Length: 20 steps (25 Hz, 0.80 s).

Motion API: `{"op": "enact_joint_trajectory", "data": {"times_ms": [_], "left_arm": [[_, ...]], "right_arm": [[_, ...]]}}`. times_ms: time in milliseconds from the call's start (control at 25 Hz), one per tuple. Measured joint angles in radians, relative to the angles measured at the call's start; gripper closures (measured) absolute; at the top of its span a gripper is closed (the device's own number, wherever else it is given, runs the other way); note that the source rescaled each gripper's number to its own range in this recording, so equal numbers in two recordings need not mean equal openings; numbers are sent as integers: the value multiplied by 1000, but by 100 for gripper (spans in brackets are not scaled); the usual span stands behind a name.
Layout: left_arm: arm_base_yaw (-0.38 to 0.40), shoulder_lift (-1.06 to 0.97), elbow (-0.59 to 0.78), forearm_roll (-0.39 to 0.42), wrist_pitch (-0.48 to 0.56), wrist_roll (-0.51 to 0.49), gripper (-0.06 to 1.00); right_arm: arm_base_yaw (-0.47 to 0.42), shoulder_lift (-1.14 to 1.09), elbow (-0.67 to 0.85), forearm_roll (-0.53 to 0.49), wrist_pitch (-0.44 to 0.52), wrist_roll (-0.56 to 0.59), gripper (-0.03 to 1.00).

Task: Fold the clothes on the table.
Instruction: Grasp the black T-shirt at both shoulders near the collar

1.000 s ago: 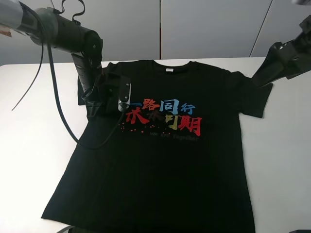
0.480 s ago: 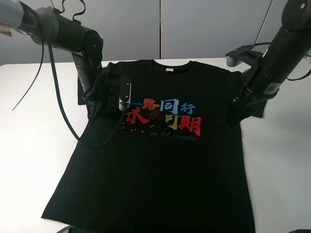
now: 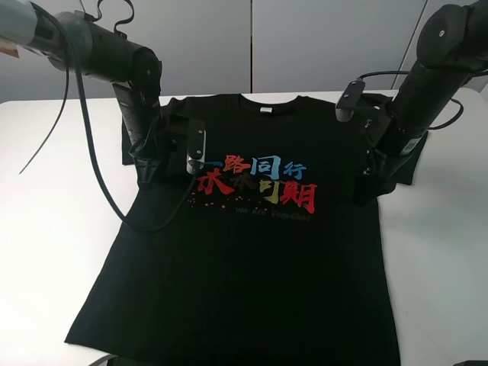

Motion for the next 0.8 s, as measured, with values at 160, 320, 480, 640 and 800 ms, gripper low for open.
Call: {"op": "enact_joint_trajectory", "data": {"times_ms": [160,320,480,640,800], "left_arm": [[0,0,0,0,-2,0,94],[0,0,0,-2,-2,0,94],[0,0,0,-2,-4,0,94],[0,0,0,-2,-4,0,94],[0,0,0,-2,-8,0,94]], "right_arm": [[20,25,0,5,-7,-71,-3],[28,62,0,7,-14,-92,-3],[28,84,-1,11,-30,-104,-3],[28,123,-1,25,-30,-108,-3],[30,123,7,25,-59,-110,-3]]}}
